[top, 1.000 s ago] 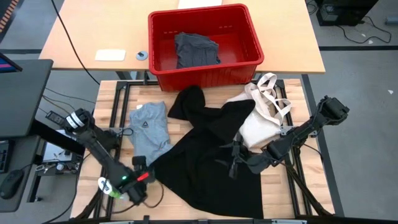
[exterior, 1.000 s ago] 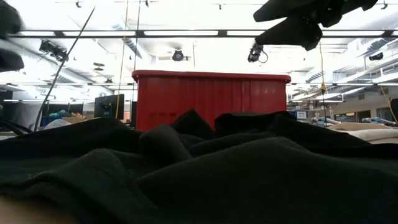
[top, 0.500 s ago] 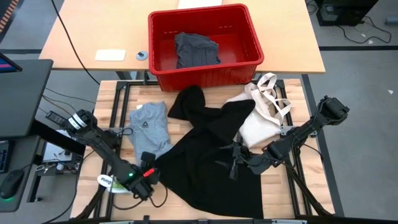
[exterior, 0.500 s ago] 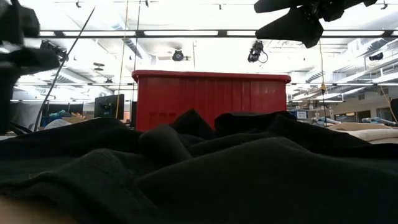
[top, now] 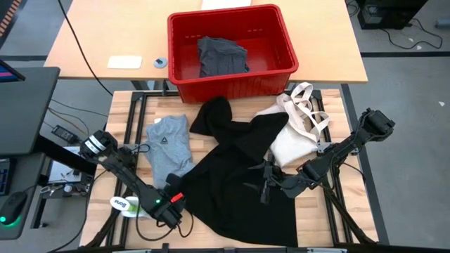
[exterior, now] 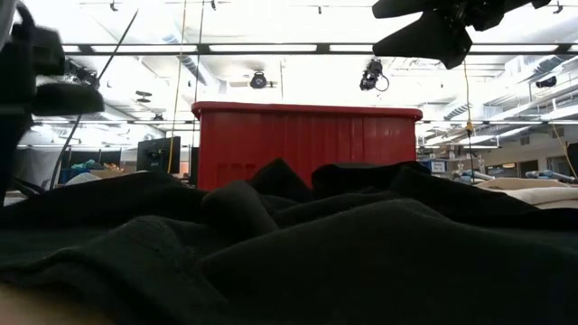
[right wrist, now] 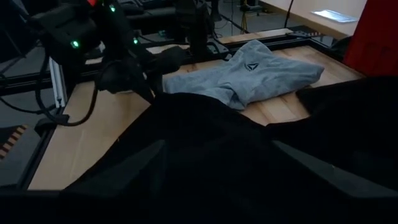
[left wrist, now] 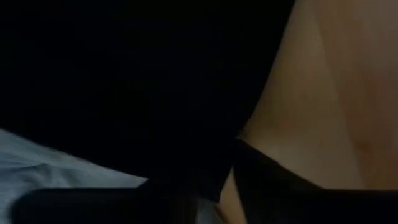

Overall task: Fold Laundry from Bin
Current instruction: Fold the black shirt

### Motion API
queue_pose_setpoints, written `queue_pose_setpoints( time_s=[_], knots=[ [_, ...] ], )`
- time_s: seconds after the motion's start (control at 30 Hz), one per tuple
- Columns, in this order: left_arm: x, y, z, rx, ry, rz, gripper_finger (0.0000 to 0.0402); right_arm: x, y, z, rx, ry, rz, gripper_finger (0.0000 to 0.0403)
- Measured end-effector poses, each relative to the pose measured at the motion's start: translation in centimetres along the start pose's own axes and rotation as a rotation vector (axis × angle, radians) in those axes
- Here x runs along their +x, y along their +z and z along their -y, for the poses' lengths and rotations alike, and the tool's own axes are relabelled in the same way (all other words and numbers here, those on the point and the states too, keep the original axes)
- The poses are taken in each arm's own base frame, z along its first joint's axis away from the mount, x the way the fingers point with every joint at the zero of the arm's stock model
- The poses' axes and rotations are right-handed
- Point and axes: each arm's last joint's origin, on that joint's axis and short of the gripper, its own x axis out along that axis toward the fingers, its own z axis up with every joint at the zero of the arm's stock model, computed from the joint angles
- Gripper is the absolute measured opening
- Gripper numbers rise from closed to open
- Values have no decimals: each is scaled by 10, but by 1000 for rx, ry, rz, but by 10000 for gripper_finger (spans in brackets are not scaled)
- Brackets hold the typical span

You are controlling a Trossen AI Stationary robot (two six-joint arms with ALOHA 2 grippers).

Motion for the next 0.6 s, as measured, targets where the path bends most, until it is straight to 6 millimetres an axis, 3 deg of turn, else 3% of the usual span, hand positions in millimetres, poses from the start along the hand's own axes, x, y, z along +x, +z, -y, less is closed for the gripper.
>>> queue_pose_setpoints(
  time_s=[0.13, 0.43, 0.6],
  knots=[
    [-14, 10, -1, -44, -5, 33, 13, 0, 0, 0, -1, 2, 0, 290],
    [-80, 45, -12, -91, 39, 208, 4, -7, -2, -24, -125, 125, 88, 288],
    [-99, 57, -29, -154, 130, 290, 4, 20, -16, -50, -366, 28, 143, 286]
  ],
)
